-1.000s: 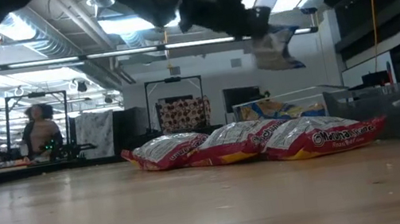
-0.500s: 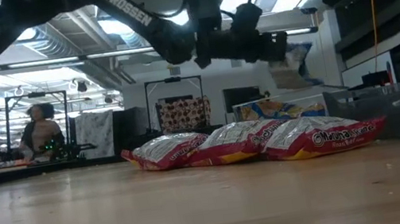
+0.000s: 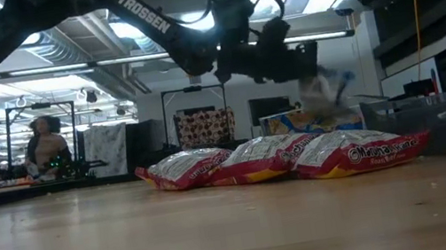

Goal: Sort Maruchan noodles
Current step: Put the blue bag into the top transparent bin

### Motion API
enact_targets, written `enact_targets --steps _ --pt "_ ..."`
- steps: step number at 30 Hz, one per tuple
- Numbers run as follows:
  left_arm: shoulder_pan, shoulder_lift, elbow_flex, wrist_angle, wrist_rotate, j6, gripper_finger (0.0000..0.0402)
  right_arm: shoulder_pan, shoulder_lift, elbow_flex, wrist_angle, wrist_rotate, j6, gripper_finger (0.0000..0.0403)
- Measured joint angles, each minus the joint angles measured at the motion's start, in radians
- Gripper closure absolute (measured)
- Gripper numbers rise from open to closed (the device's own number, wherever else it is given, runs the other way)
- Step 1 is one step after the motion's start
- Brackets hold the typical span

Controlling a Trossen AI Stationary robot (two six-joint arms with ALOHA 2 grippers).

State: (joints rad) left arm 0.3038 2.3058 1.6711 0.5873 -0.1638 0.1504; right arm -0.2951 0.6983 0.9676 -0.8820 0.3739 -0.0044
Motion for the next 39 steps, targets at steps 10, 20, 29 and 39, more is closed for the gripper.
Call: enact_targets --steps 10,20,29,39 --pt "-0.006 -0.014 0.000 -0.110 0.134 -0.125 0.0337 0.000 0.000 0.000 -0.009 -0.059 0.001 0.0059" --pt "-0.053 -0.185 0.001 -0.589 0.054 -0.063 0.0324 0.000 0.068 0.000 0.028 0.084 0.128 0.0059" --pt "-0.101 -0.346 0.001 -0.889 0.035 -0.143 0.0324 0.000 0.342 0.000 0.136 0.284 0.190 0.0059" --pt "-0.186 -0.582 0.002 -1.116 0.025 -0.175 0.0324 -0.030 0.676 -0.001 0.174 0.270 0.231 0.0059"
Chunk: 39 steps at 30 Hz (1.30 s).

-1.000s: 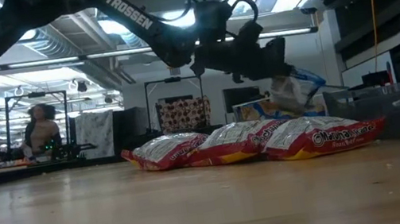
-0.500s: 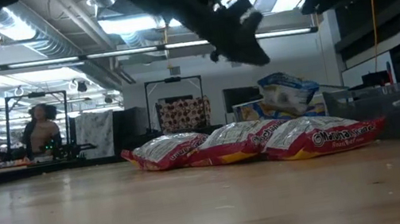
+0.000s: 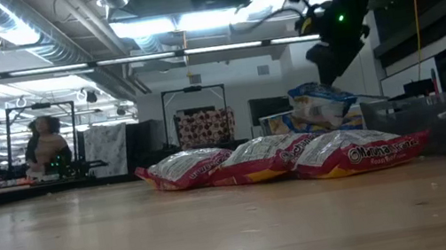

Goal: Sort Maruchan noodles
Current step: Put the blue bag into the top transparent bin, then put the red bag into the black bin

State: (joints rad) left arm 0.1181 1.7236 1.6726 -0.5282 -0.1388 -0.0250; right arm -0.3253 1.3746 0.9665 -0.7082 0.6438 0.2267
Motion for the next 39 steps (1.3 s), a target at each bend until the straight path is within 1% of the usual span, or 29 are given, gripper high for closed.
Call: enact_targets --steps 3,7,10,14,17,20,24,26,28,30,33,35,39 --pt "-0.028 -0.034 0.000 0.001 -0.013 0.000 0.0324 -0.017 0.060 0.000 0.046 -0.034 -0.024 0.0059" --pt "-0.067 -0.045 0.000 0.005 -0.075 0.000 0.0324 -0.052 0.103 0.000 0.093 -0.120 -0.031 0.0059" --pt "-0.087 -0.042 -0.001 -0.022 -0.106 0.001 0.0324 -0.073 0.110 0.000 0.104 -0.130 -0.053 0.0059" --pt "-0.101 -0.042 -0.018 -0.040 -0.114 0.001 0.0324 -0.105 0.084 0.000 0.103 -0.164 -0.089 0.0059" --pt "-0.102 -0.042 -0.050 -0.044 -0.129 0.000 0.0324 -0.108 0.003 0.000 0.082 -0.162 -0.095 0.0059" --pt "-0.101 -0.042 -0.097 -0.038 -0.130 -0.024 0.0322 -0.095 -0.130 0.000 0.075 -0.188 -0.093 0.0059" --pt "-0.101 -0.042 -0.192 -0.071 -0.073 -0.048 0.0312 -0.063 -0.340 0.000 0.021 -0.244 -0.079 0.0059" --pt "-0.103 -0.042 -0.238 -0.121 -0.076 -0.067 0.0306 -0.048 -0.430 0.002 -0.014 -0.268 -0.059 0.0059" --pt "-0.102 -0.042 -0.288 -0.134 -0.072 -0.096 0.0299 -0.034 -0.516 0.002 -0.044 -0.283 -0.033 0.0059" --pt "-0.103 -0.042 -0.352 -0.115 -0.016 -0.108 0.0290 -0.025 -0.589 0.002 -0.070 -0.293 -0.008 0.0059" --pt "-0.114 -0.042 -0.450 -0.030 0.061 -0.133 0.0271 -0.028 -0.661 0.002 -0.102 -0.298 0.015 0.0059" --pt "-0.124 -0.042 -0.502 0.021 0.066 -0.160 0.0256 -0.028 -0.696 0.002 -0.132 -0.298 0.028 0.0059" --pt "-0.144 -0.042 -0.556 0.047 0.055 -0.156 0.0221 -0.028 -0.735 0.002 -0.187 -0.296 0.037 0.0059"
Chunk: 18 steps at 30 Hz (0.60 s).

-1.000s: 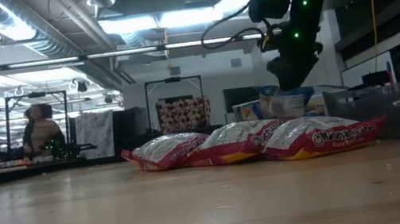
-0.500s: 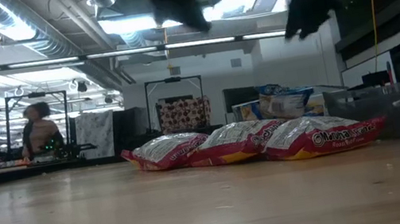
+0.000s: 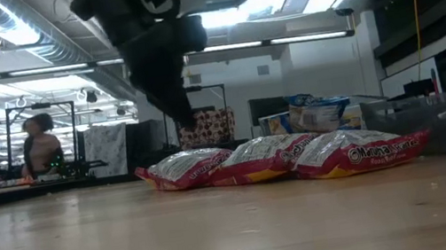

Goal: Sort Maruchan noodles
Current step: Put the red bag into the black bin

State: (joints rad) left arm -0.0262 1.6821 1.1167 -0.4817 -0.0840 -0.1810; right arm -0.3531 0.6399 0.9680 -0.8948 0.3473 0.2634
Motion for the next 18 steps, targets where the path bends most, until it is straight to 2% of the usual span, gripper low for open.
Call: enact_targets --steps 5,9,15,18 --pt "-0.027 0.000 -0.005 -0.024 -0.008 -0.002 0.0182 0.000 -0.008 0.000 -0.063 -0.012 0.024 0.0059" --pt "-0.024 -0.015 -0.003 -0.120 -0.053 -0.003 0.0159 0.000 -0.007 0.000 -0.067 -0.020 0.023 0.0059" --pt "0.023 -0.013 -0.003 -0.277 -0.139 0.015 0.0134 0.000 -0.007 0.000 -0.064 -0.035 0.021 0.0059" --pt "0.062 -0.013 -0.004 -0.338 -0.142 0.031 0.0127 0.000 -0.008 0.000 -0.067 -0.035 0.021 0.0059"
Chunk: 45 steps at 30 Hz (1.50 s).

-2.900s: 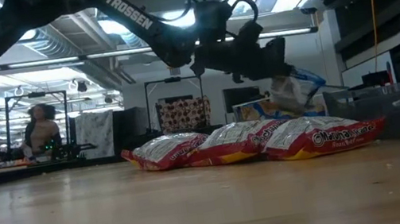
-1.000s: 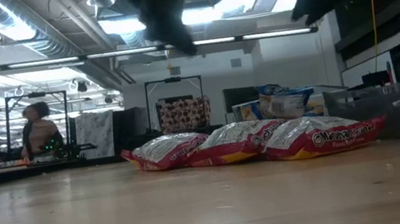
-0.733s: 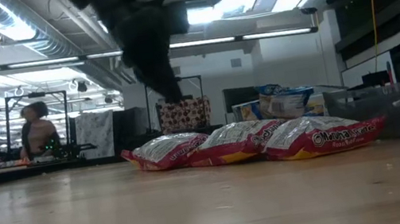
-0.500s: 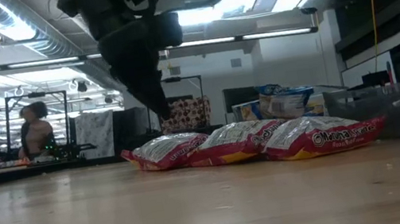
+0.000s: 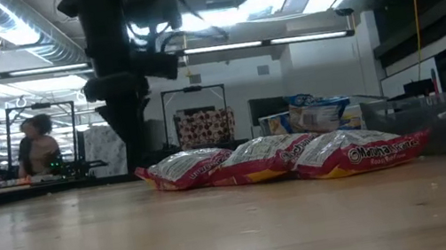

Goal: Sort Maruchan noodles
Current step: Put the red bag into the black bin

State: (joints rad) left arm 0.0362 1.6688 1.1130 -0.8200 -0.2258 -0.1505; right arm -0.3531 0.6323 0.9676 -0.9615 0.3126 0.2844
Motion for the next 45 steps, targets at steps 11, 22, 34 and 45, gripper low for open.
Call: enact_targets --steps 11,22,34,45 --pt "0.098 0.000 -0.133 0.224 0.171 0.054 0.0118 0.000 0.000 0.000 -0.016 0.000 -0.001 0.0059" --pt "0.097 0.000 -0.282 0.619 0.164 0.075 0.0121 0.000 0.000 0.000 -0.032 0.007 0.004 0.0059" --pt "0.096 0.000 -0.282 0.630 0.158 0.028 0.0302 0.000 0.000 0.000 -0.041 -0.012 0.026 0.0059" --pt "0.083 0.001 -0.266 0.619 0.193 -0.139 0.0388 0.000 0.000 0.000 -0.041 -0.128 0.026 0.0059"
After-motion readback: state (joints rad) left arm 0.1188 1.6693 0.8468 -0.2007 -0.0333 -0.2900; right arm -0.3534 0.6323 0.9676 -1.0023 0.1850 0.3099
